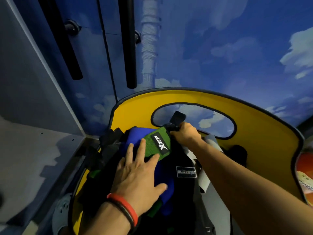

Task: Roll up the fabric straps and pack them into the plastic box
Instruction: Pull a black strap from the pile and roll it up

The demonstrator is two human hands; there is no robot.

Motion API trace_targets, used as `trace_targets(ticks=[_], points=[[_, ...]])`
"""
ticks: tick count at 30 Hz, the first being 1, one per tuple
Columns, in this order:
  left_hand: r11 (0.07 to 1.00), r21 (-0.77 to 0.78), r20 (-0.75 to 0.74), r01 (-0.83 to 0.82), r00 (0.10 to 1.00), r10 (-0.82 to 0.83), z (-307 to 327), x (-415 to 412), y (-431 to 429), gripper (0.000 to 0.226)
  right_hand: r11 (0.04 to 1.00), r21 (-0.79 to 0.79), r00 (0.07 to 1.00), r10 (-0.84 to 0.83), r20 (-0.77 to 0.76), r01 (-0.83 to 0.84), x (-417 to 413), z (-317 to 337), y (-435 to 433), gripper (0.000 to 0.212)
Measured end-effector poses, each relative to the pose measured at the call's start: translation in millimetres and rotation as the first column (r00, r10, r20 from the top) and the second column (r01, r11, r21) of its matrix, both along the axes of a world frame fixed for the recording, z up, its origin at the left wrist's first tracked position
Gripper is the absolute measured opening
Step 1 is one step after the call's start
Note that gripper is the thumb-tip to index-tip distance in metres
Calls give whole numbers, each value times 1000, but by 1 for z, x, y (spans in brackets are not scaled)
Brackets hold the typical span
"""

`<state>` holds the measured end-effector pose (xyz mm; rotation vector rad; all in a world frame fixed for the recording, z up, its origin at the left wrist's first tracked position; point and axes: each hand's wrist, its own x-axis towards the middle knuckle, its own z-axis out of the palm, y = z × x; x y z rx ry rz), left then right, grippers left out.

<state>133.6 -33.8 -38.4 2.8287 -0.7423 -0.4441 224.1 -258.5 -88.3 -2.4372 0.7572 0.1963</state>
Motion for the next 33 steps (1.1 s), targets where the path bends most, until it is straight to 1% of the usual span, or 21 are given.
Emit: trace_targets(ticks=[2, 4, 5, 7, 8, 9, 10, 12, 13, 15, 17, 21, 25, 28, 30, 31, 32, 33], points=[[1000, 14, -20, 2, 1000, -2, -1, 0, -1, 88, 1000, -4, 1000, -1, 3, 1, 2, -4, 6, 44], [999, 33, -37, 9, 999, -8, -2, 0, -2, 95, 998, 20, 995, -64, 75, 63, 3, -7, 9, 44], [999, 42, -40, 13, 999, -11, -2, 0, -4, 99, 989, 81, 982, -135, 129, 125, 2, -5, 10, 47], [998, 58, -40, 19, 999, -16, -4, -1, -6, 108, 926, 296, 920, -308, 241, 233, -1, 1, 10, 51], [998, 62, -35, 19, 999, -17, -5, -2, -7, 111, 882, 405, 890, -366, 271, 239, -3, 7, 12, 50], [998, 60, -27, 18, 1000, -16, -5, -2, -7, 114, 857, 469, 877, -380, 293, 215, -6, 12, 13, 47], [999, 51, -18, 17, 1000, -16, -6, -2, -7, 116, 870, 463, 882, -343, 322, 169, -10, 17, 15, 39], [1000, 22, 11, 20, 1000, -20, -8, -4, -8, 118, 946, 316, 910, -187, 369, 66, -21, 27, 18, 17], [1000, 10, 35, 24, 999, -25, -9, -4, -9, 120, 971, 238, 911, -117, 395, 22, -29, 30, 19, 11], [999, -9, 93, 50, 994, -49, -10, -7, -11, 127, 992, 123, 889, -34, 457, -25, -49, 38, 21, 17], [995, -18, 138, 95, 986, -91, -11, -9, -13, 132, 997, 64, 848, -5, 530, -34, -71, 49, 25, 20], [992, -6, 130, 122, 984, -121, -11, -14, -17, 127, 999, 21, 762, -32, 647, 24, -99, 75, 27, 17], [994, 33, 111, 106, 988, -109, -13, -13, -17, 122, 991, 81, 660, -132, 740, 108, -113, 121, 23, 20], [994, 47, 101, 96, 990, -101, -16, -9, -16, 119, 985, 100, 577, -163, 800, 140, -128, 150, 24, 16], [995, 38, 86, 94, 992, -97, -17, -7, -16, 115, 987, 134, 540, -159, 826, 85, -146, 157, 32, 12], [996, 34, 75, 87, 993, -90, -17, -7, -15, 112, 990, 135, 524, -133, 841, 33, -158, 158, 38, 14], [996, 29, 71, 80, 994, -82, -18, -6, -14, 110, 995, 94, 508, -69, 859, -24, -171, 158, 44, 18], [997, 25, 79, 72, 994, -74, -19, -5, -12, 108, 996, 18, 496, 27, 868, -86, -186, 155, 50, 24]])
